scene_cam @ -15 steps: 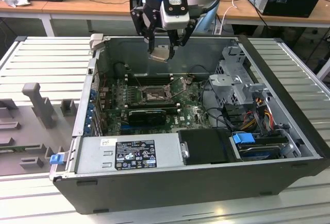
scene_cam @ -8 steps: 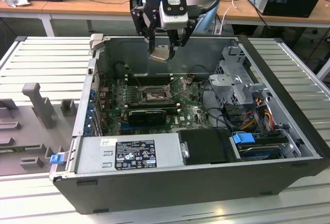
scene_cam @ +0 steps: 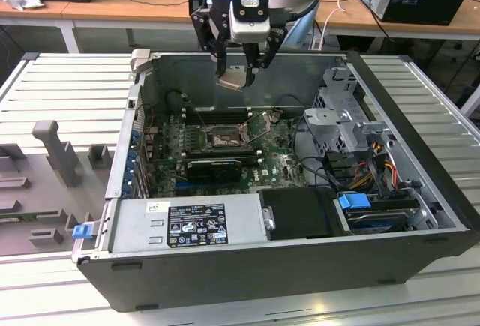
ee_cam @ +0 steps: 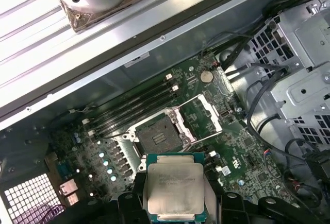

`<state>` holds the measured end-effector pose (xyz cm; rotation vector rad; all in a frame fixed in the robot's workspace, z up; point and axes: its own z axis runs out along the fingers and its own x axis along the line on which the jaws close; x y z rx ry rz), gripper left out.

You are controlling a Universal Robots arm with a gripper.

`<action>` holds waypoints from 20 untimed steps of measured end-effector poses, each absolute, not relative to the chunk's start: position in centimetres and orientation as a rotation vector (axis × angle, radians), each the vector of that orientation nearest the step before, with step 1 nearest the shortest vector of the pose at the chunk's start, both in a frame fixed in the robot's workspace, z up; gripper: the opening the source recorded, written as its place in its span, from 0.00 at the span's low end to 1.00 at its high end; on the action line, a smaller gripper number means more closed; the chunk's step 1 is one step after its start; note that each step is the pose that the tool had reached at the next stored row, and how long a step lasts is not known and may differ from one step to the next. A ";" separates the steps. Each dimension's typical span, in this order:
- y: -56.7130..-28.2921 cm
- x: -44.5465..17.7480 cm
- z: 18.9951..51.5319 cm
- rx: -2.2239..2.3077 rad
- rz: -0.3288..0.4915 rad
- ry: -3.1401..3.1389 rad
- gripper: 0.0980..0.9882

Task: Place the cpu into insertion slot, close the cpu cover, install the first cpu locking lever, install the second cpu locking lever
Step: 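Place the cpu into insertion slot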

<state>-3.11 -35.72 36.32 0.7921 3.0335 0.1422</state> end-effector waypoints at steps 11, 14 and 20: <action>-35.7 -3.1 36.3 0.875 0.142 3.008 0.48; -35.7 -3.1 36.3 0.896 0.142 3.001 0.48; -35.7 -3.1 36.3 0.933 0.142 2.989 0.48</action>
